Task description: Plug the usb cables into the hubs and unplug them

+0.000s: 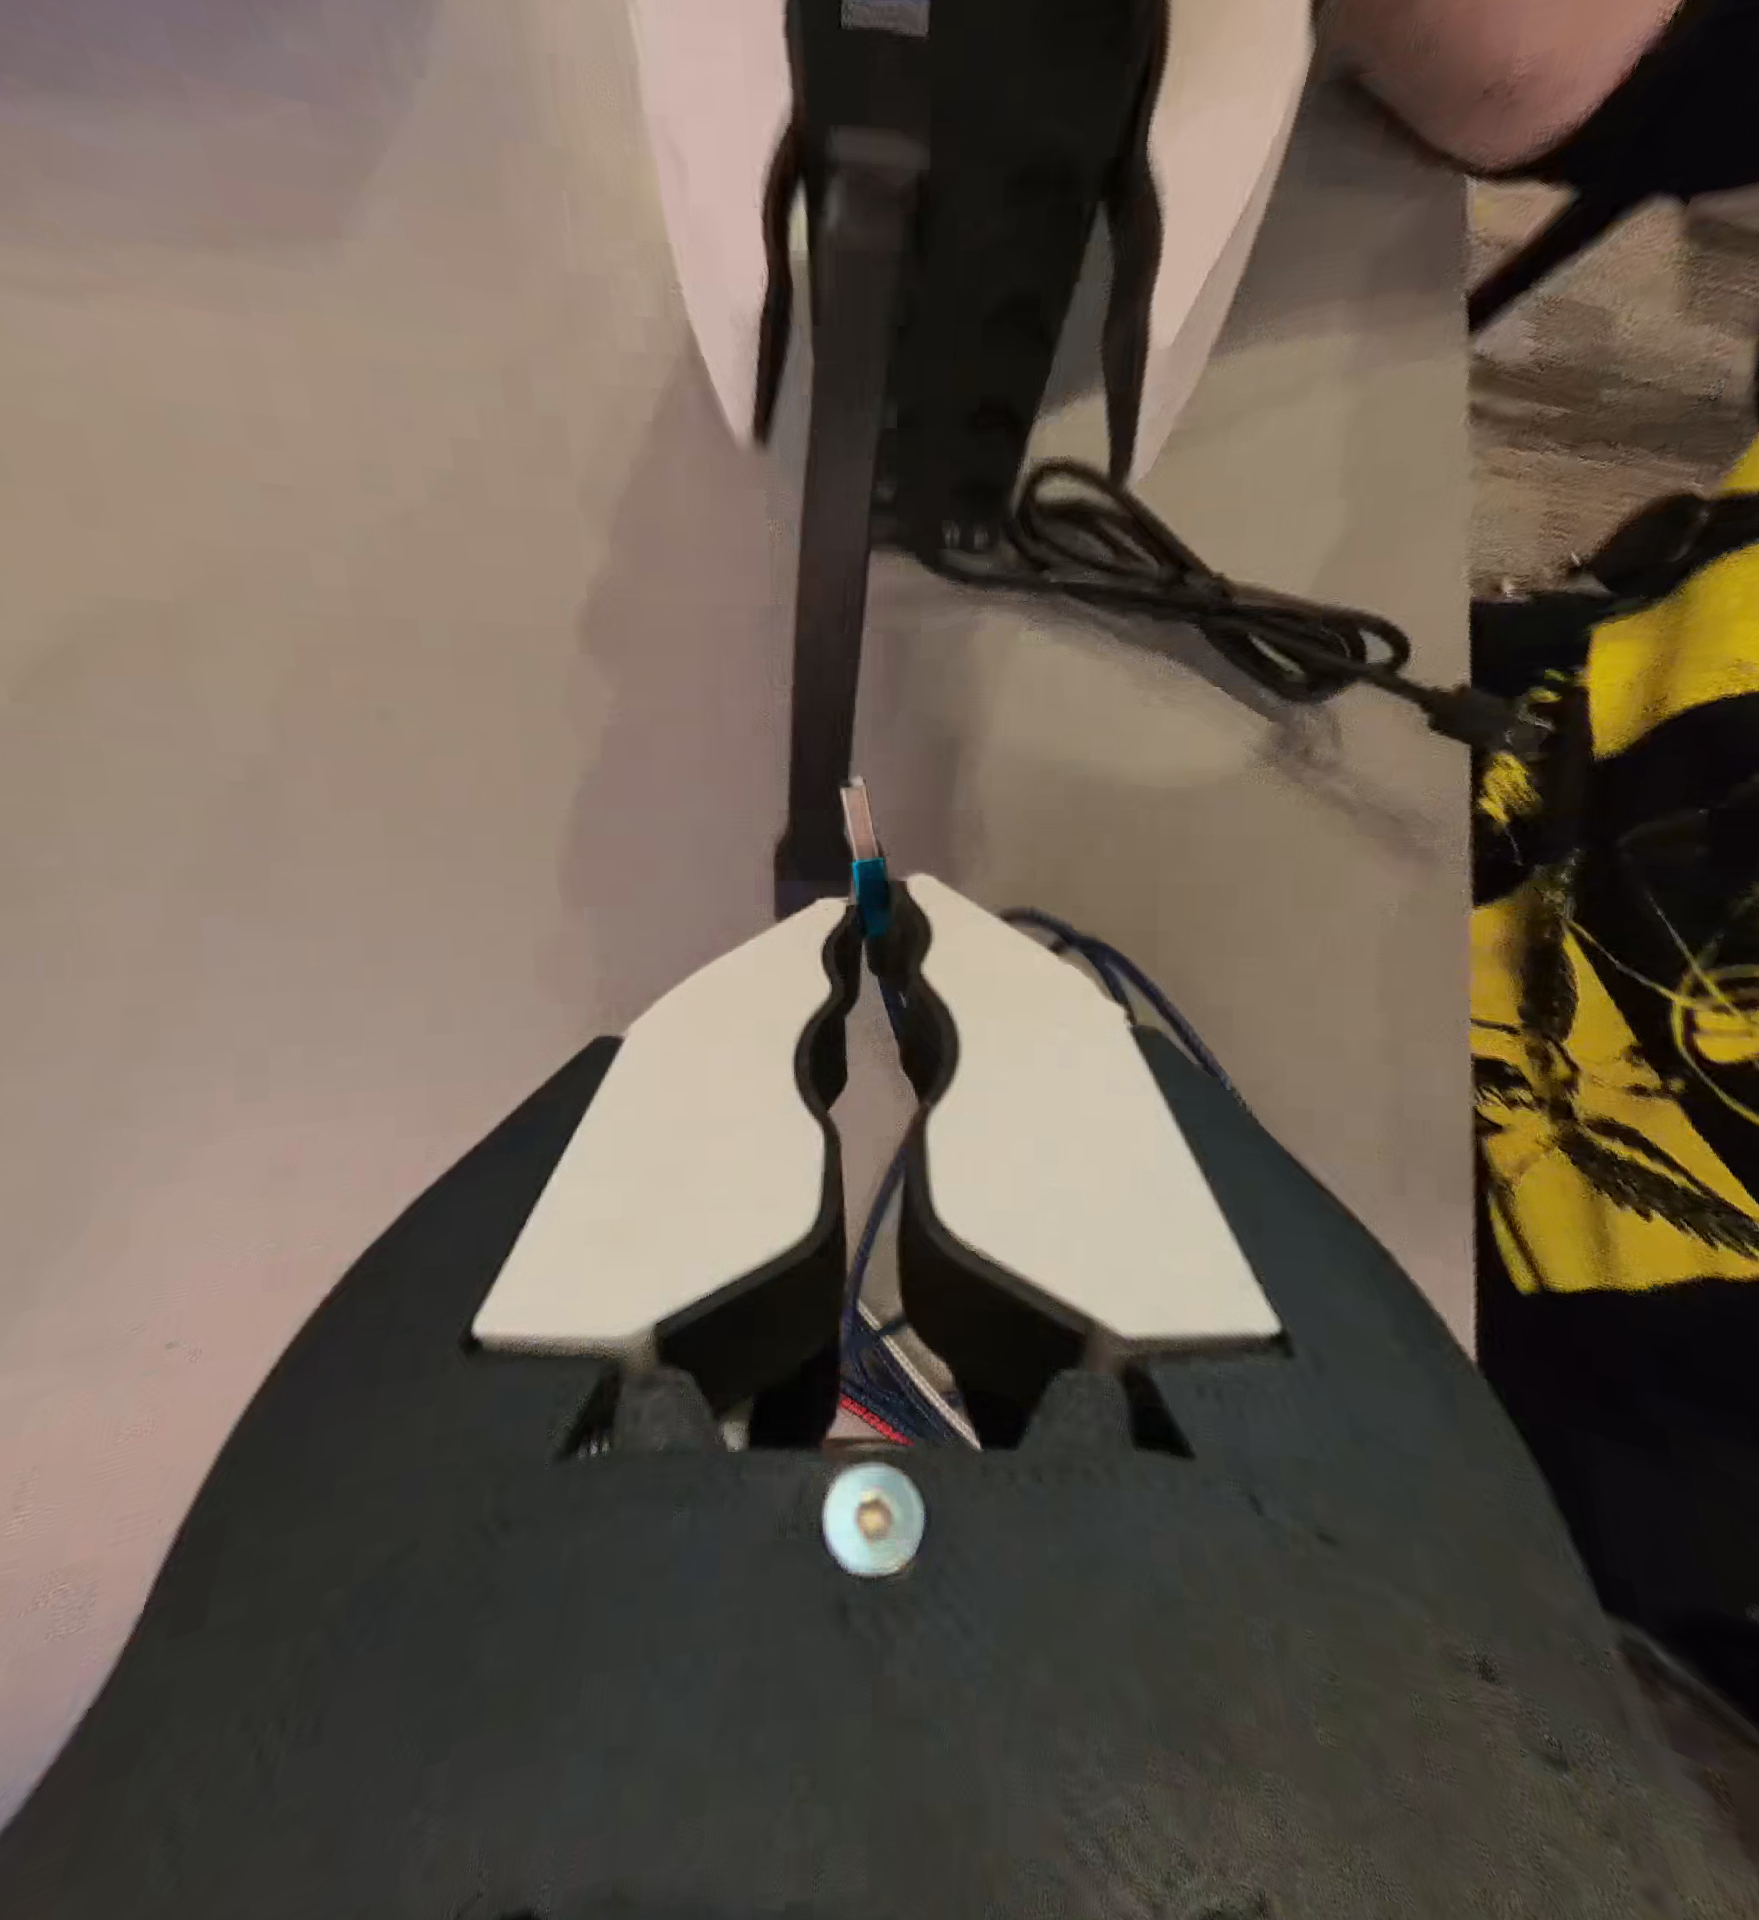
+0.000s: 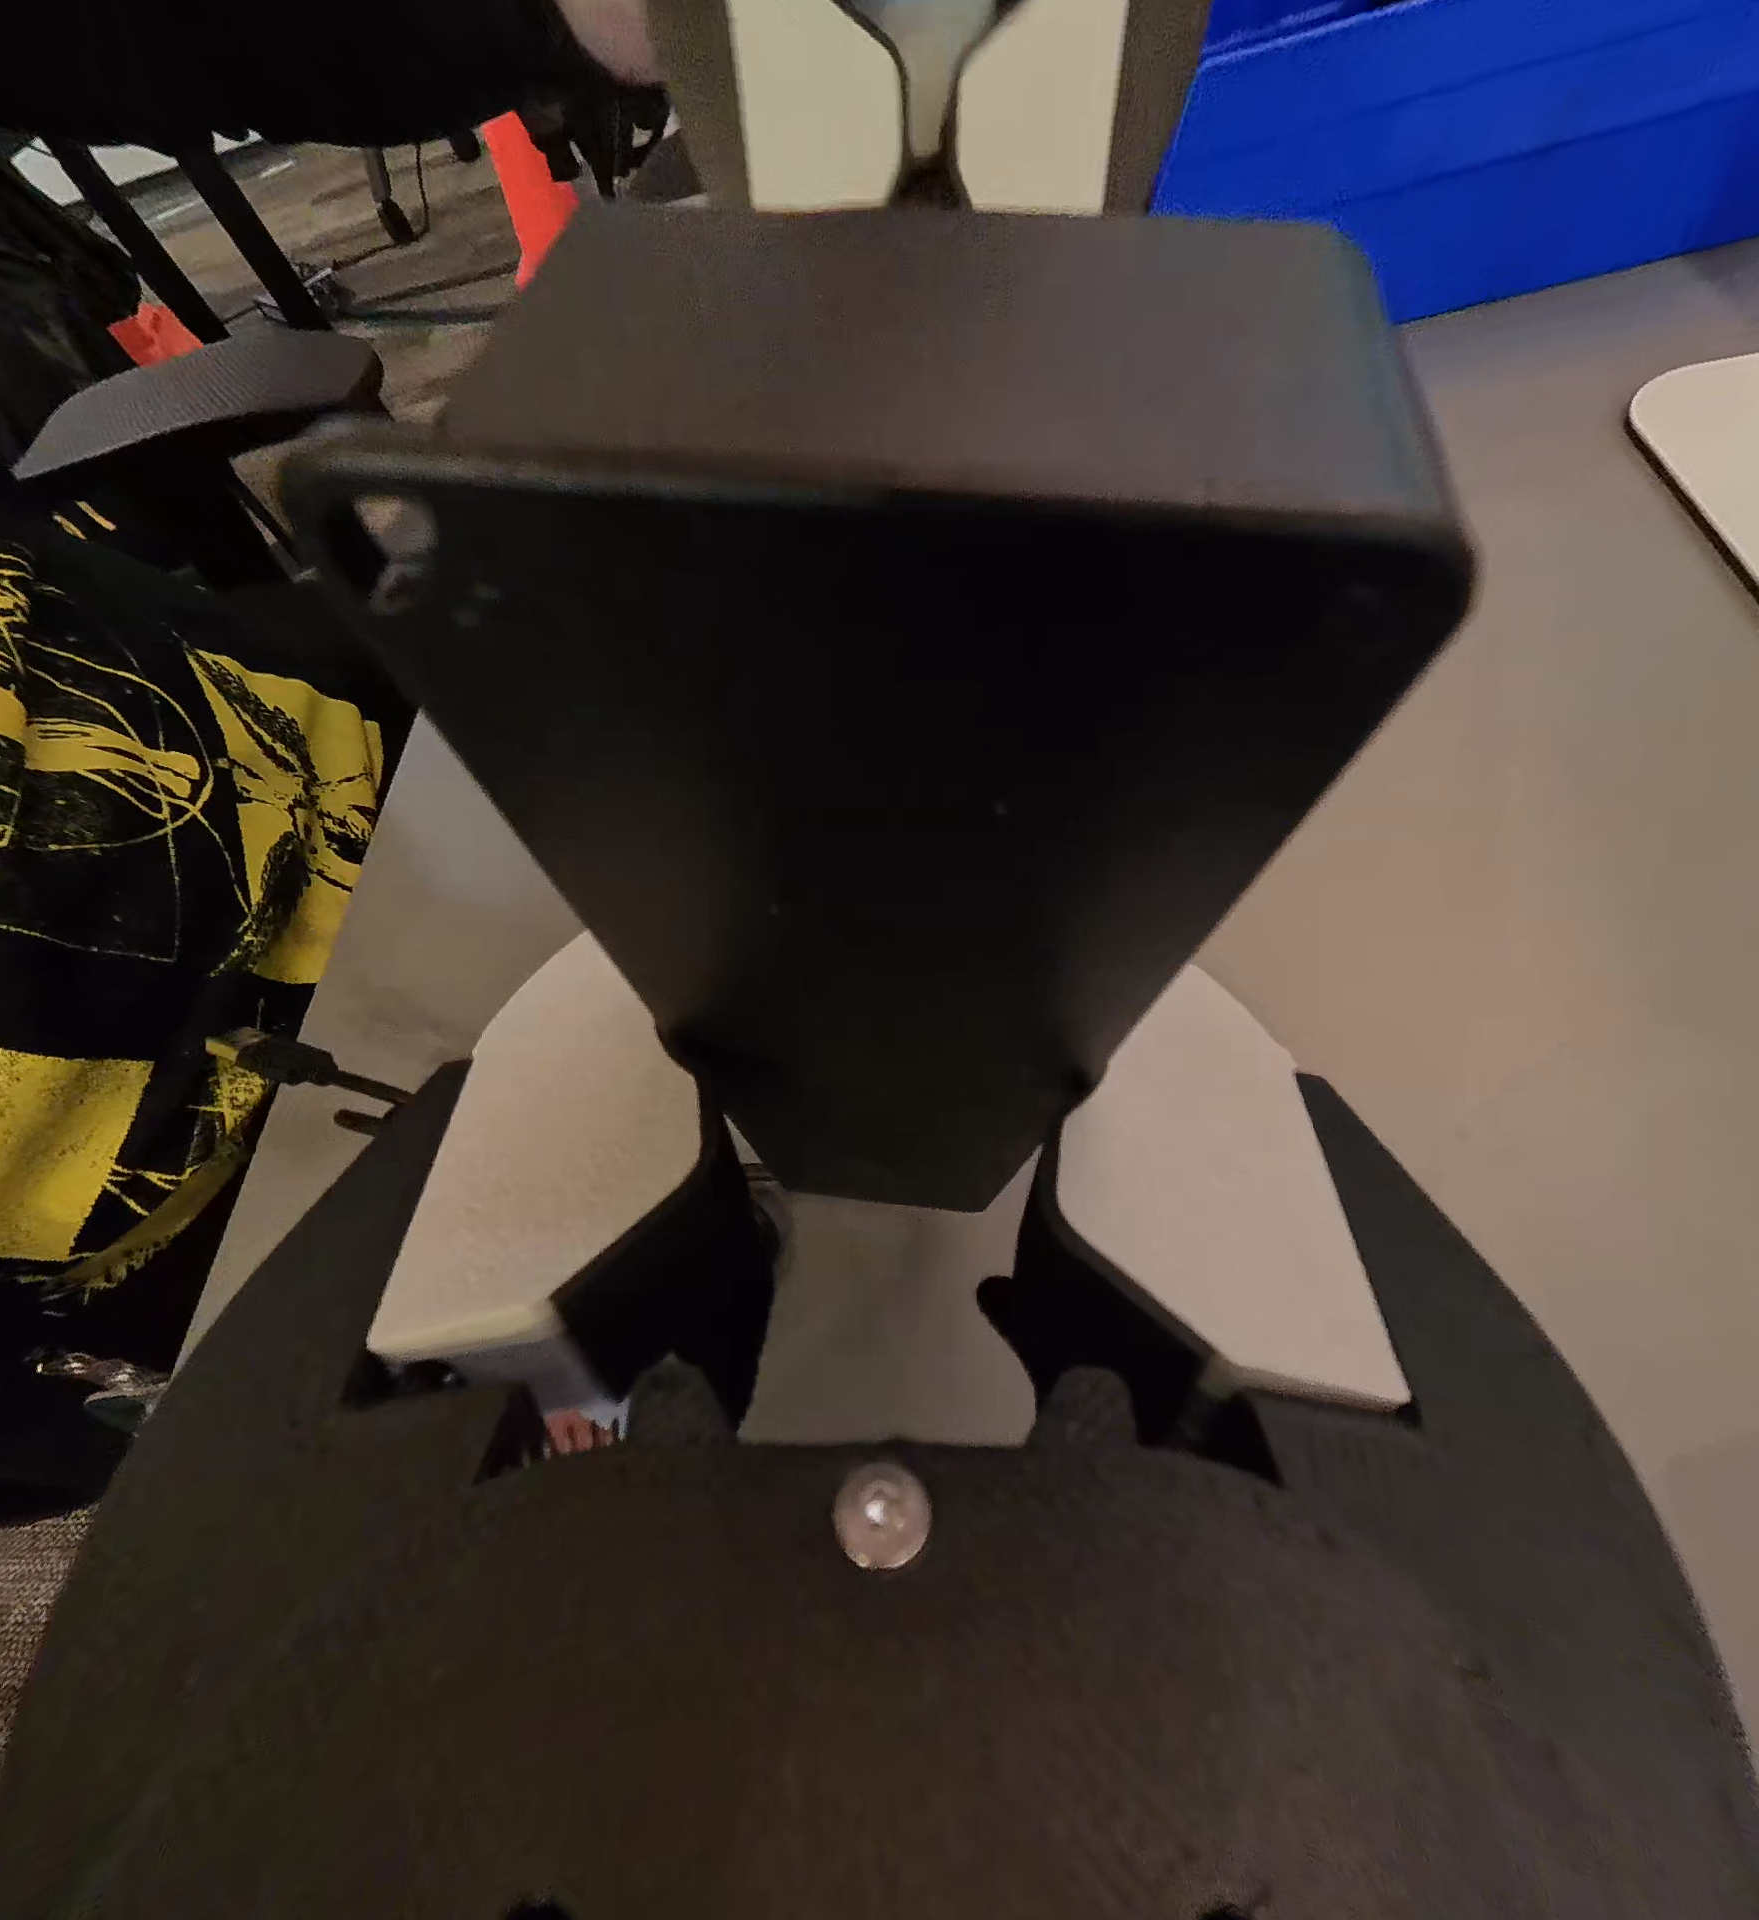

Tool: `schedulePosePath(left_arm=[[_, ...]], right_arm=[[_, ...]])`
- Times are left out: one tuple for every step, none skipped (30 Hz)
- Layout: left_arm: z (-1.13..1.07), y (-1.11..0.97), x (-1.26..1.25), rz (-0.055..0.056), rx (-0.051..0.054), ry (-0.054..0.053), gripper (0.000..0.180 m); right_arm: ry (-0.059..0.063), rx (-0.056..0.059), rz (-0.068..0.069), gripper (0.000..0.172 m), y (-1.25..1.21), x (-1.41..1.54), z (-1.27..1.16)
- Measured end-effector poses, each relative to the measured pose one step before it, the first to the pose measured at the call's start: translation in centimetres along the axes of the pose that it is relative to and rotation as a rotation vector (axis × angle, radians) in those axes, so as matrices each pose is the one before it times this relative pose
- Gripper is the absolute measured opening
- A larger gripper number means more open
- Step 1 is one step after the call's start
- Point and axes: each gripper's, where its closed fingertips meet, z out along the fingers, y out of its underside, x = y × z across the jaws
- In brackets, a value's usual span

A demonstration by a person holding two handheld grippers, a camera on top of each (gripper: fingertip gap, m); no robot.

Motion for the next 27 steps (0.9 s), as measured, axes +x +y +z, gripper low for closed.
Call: schedulePosePath(left_arm=[[0.567, 1.207, 0.483, -0.0191, -0.0368, 0.0749, 0.005], [0.68, 1.231, 0.106, -0.0212, -0.0448, 0.052, 0.005], [0.58, 0.767, -1.331, -0.0006, -0.0221, -0.0609, 0.005], [0.617, 0.629, -0.534, 0.0052, -0.0258, -0.021, 0.005], [0.52, 0.403, -0.022, 0.0048, -0.0178, 0.0066, 0.005], [0.316, 0.267, -0.543, 0.0075, -0.0131, -0.0357, 0.007], [0.138, 0.256, -0.539, 0.0113, -0.0128, -0.0418, 0.013], [-0.06, 0.062, -0.134, 0.0035, 0.0012, -0.0163, 0.02], [-0.167, 0.107, -0.406, 0.001, -0.0028, -0.0414, 0.028], [-0.152, 0.27, -0.32, 0.0103, -0.0157, -0.0469, 0.042], [-0.251, 0.223, -0.235, 0.0086, -0.0111, -0.0467, 0.054], [-0.504, 0.022, -0.674, 0.0118, 0.0048, -0.0876, 0.055], [-0.741, -0.286, -0.311, 0.0317, 0.0206, -0.0824, 0.054], [-0.878, -0.746, 0.491, 0.0364, 0.0469, -0.0399, 0.051], [-0.91, -0.941, 0.651, 0.0405, 0.0488, -0.041, 0.041], [-0.784, -1.065, 0.885, 0.0657, 0.045, -0.0442, 0.032], [-0.456, -0.928, 1.126, 0.0753, 0.028, -0.0313, 0.027], [-0.021, -0.55, 1.256, 0.0647, -0.006, -0.0139, 0.024], [0.36, -0.312, 0.926, 0.0473, -0.0232, -0.0229, 0.023], [0.597, -0.017, 0.784, 0.0518, -0.0377, -0.0188, 0.02], [0.629, 0.162, 0.434, 0.0703, -0.0432, -0.0325, 0.02], [0.582, 0.02, 0.132, 0.0722, -0.0239, -0.0434, 0.019], [0.652, 0.061, 0.252, 0.0441, -0.0211, -0.0151, 0.017], [0.74, 0.283, 0.343, 0.0073, -0.0313, 0.0115, 0.017], [0.676, 0.251, 0.251, 0.0033, -0.02, 0.0137, 0.017], [0.537, 0.338, -0.085, 0.0158, -0.0132, -0.0075, 0.016], [0.441, 0.413, -0.077, 0.0137, -0.0187, -0.0025, 0.016]], right_arm=[[-0.0012, -0.0041, 0.0016, 0.064, 0.126, 0.026, 0.005], [-0.0022, -0.0012, 0.0031, 0.064, 0.065, 0.04, -0.011], [-0.0019, -0.0004, 0.003, 0.064, 0.046, 0.031, -0.005], [0.0, -0.0012, 0.001, 0.063, 0.038, 0.021, 0.003], [0.0002, -0.001, 0.0005, 0.064, 0.026, 0.012, 0.005], [-0.0002, -0.0011, 0.0013, 0.064, 0.035, 0.016, 0.004], [0.0005, -0.0007, 0.0015, 0.064, 0.029, 0.018, -0.009], [0.0022, -0.0001, 0.0007, 0.064, 0.01, 0.038, -0.025], [0.0029, -0.0009, 0.0012, 0.063, 0.03, 0.058, -0.032], [0.0022, -0.001, 0.0027, 0.063, 0.035, 0.063, -0.029], [0.0029, 0.0009, 0.0019, 0.063, -0.002, 0.064, -0.052], [0.0047, 0.0012, 0.0002, 0.063, -0.015, 0.079, -0.066], [0.0057, 0.0007, 0.0001, 0.063, -0.009, 0.092, -0.07], [0.0051, 0.0023, 0.0015, 0.063, -0.006, 0.095, -0.11], [0.0039, 0.0035, 0.0027, 0.063, -0.02, 0.103, -0.119], [0.0046, 0.0027, 0.003, 0.063, -0.003, 0.126, -0.124], [0.0048, 0.0024, 0.0027, 0.063, 0.006, 0.128, -0.113], [0.0016, 0.0041, 0.0027, 0.063, -0.016, 0.088, -0.101], [-0.0009, 0.0056, 0.0033, 0.063, -0.034, 0.057, -0.099], [0.0006, 0.0044, 0.004, 0.063, -0.02, 0.077, -0.066], [0.0032, 0.0017, 0.0032, 0.063, 0.018, 0.109, -0.041], [0.0031, 0.0008, 0.0018, 0.063, 0.04, 0.081, -0.029], [0.001, 0.0026, 0.0019, 0.063, -0.001, 0.048, -0.025], [-0.0001, 0.0029, 0.0019, 0.063, -0.009, 0.024, -0.032], [0.0012, 0.001, 0.0007, 0.063, 0.002, 0.023, -0.029], [0.0026, 0.001, 0.0, 0.063, -0.001, 0.036, -0.062], [0.0018, 0.0021, 0.0004, 0.063, -0.019, 0.03, -0.075]])
